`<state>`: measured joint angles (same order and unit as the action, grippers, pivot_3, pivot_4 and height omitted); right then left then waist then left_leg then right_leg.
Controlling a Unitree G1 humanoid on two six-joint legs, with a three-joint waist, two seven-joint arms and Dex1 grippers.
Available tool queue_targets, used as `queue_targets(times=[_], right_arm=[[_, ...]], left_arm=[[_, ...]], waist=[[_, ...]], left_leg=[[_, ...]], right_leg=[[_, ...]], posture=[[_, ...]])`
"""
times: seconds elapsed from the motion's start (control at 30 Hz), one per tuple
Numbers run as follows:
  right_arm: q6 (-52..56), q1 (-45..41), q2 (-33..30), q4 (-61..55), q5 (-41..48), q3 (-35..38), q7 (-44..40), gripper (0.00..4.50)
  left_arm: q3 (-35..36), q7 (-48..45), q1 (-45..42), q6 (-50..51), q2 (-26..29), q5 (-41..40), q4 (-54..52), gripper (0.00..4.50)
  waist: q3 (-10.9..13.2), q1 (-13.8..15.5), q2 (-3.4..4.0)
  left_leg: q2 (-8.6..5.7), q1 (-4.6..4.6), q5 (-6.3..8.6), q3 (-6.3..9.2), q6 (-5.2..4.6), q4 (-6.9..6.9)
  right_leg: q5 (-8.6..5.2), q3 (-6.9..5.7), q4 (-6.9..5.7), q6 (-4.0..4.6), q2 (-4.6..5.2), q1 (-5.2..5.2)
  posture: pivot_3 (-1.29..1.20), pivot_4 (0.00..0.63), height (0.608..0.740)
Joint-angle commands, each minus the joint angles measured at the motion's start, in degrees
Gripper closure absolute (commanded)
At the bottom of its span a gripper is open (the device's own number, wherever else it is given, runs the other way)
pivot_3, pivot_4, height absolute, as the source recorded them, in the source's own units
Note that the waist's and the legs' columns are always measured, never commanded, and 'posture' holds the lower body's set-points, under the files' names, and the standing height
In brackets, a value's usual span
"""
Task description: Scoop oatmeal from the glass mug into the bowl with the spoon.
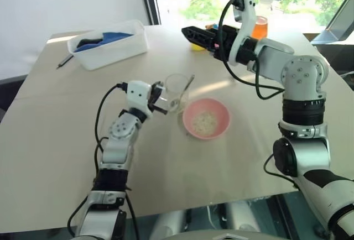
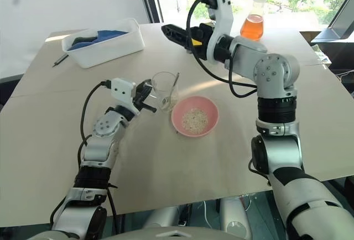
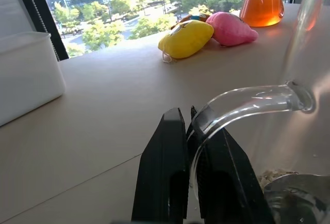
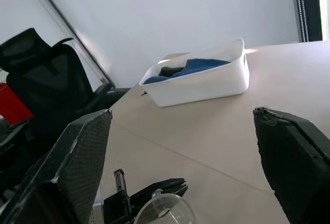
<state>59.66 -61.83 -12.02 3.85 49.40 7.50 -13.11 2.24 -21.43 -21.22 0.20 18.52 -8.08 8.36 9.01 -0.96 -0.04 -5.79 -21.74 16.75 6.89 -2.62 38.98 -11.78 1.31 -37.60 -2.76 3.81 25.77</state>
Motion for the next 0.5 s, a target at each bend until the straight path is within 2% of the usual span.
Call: queue_targets(times=[0.03, 0.07, 0.13, 0.5], right_arm=[[-1.6, -2.71, -0.36, -0.76, -0.26, 1.88, -0.99, 0.09], [-1.61, -2.66, -0.37, -0.81, -0.38, 1.99, -1.02, 0.09], [-1.6, -2.58, -0.35, -0.82, -0.67, 2.2, -1.08, 0.09], [-2.2, -3.1, -0.1, 0.04, -1.81, 2.84, -1.53, 0.09]], left_arm=[[-0.7, -0.17, 1.91, 1.89, 0.81, 1.96, 2.17, 3.42], [-0.73, -0.18, 1.87, 1.92, 0.81, 2.08, 2.21, 3.11], [-0.78, -0.15, 1.77, 1.98, 0.76, 2.36, 2.32, 2.13], [0.21, 0.74, 2.26, 1.31, 1.0, 3.27, 1.04, 2.13]], waist=[[0.02, -0.04, 0.03], [0.02, 0.05, 0.02], [0.02, 0.27, 0.03], [0.02, 0.25, 0.03]], left_leg=[[0.0, 0.0, 0.0, -0.02, 0.0, 0.0], [-0.01, -0.02, 0.0, -0.03, 0.0, 0.0], [0.0, -0.06, 0.0, 0.04, 0.0, 0.0], [-0.04, -0.07, 0.0, 0.05, 0.0, 0.0]], right_leg=[[0.0, 0.0, 0.0, 0.0, 0.0, 0.01], [0.0, 0.0, -0.01, 0.0, 0.0, 0.03], [0.0, -0.01, 0.02, 0.0, 0.01, 0.03], [0.0, 0.0, 0.03, 0.0, 0.06, 0.02]], posture=[[0.0, 0.15, 0.74], [0.0, 0.15, 0.74], [0.0, 0.15, 0.74], [0.0, 0.15, 0.74]])
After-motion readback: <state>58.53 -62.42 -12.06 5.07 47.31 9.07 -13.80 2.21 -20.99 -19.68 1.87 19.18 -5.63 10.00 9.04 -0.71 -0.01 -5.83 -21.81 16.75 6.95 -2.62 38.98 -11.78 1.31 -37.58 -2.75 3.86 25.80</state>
